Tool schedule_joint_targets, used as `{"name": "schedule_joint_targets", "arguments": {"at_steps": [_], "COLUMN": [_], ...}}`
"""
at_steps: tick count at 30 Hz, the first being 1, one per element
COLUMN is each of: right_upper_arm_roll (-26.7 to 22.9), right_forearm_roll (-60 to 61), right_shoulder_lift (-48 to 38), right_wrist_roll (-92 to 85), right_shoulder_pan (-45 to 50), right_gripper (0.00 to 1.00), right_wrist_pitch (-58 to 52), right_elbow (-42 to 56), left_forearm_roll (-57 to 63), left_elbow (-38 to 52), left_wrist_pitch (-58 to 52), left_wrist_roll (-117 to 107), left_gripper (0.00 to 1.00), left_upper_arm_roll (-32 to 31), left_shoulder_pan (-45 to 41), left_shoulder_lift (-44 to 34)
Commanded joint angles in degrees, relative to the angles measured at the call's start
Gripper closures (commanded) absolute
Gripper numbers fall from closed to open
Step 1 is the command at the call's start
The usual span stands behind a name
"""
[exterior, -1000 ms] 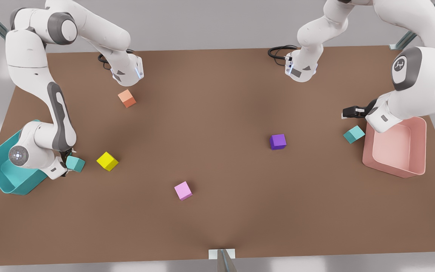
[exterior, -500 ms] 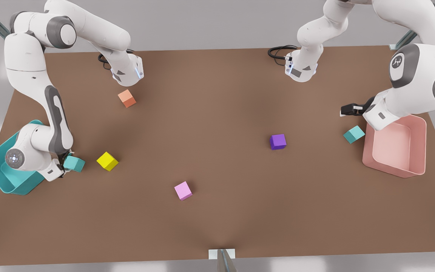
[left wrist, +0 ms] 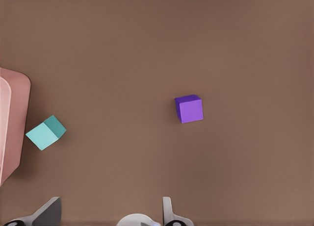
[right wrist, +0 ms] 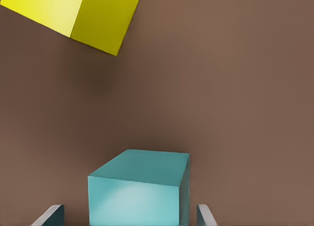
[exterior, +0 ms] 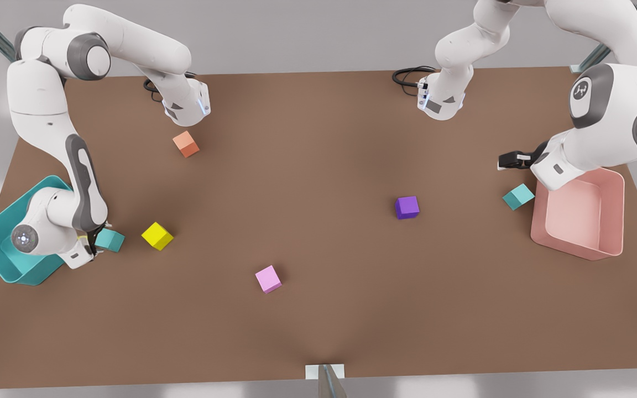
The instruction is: Stack the two blue cubes on top of each other
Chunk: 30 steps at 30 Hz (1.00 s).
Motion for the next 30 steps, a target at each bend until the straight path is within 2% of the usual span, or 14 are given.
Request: {"name": "schedule_joint_targets", "arguments": {"at_steps": [1,14,16,20,22,27,30], "right_upper_arm_roll": [-0.1,-0.5,-0.5,-0.5,-0.5,0.6,0.6], "right_forearm_roll": [0.0,0.0,0.0,-0.1,-0.1,3.2,6.5], "right_shoulder_lift": [0.5,2.8,2.9,3.0,2.9,2.6,2.3], "right_wrist_roll": [3.9,5.3,5.3,5.0,4.8,5.6,12.2], "right_shoulder_pan": [0.0,0.1,0.1,0.1,0.1,2.1,10.0], "right_gripper": [0.00,0.01,0.09,0.48,0.58,0.58,0.58], "right_wrist_pitch": [0.1,0.4,0.4,-0.2,-0.7,-14.7,-22.0], "right_elbow": [0.0,0.1,0.2,0.9,1.9,11.7,20.7], "left_forearm_roll": [0.0,0.2,0.2,0.1,0.1,0.2,2.6], "left_elbow": [0.0,0.0,0.0,0.0,0.0,-0.2,-0.6], "left_wrist_pitch": [-0.1,0.1,0.2,0.2,0.2,0.0,1.7], "left_wrist_roll": [-0.1,-0.1,0.0,-0.1,-0.1,-0.1,-0.2], "left_gripper": [0.00,0.00,0.00,0.00,0.00,0.00,0.00], "left_upper_arm_roll": [-0.1,-0.2,-0.2,-0.2,-0.2,-0.2,0.0], "left_shoulder_pan": [0.1,-0.1,-0.1,0.0,0.0,0.2,0.6], "left_shoulder_lift": [0.0,0.0,0.1,0.1,0.1,0.3,2.0]}}
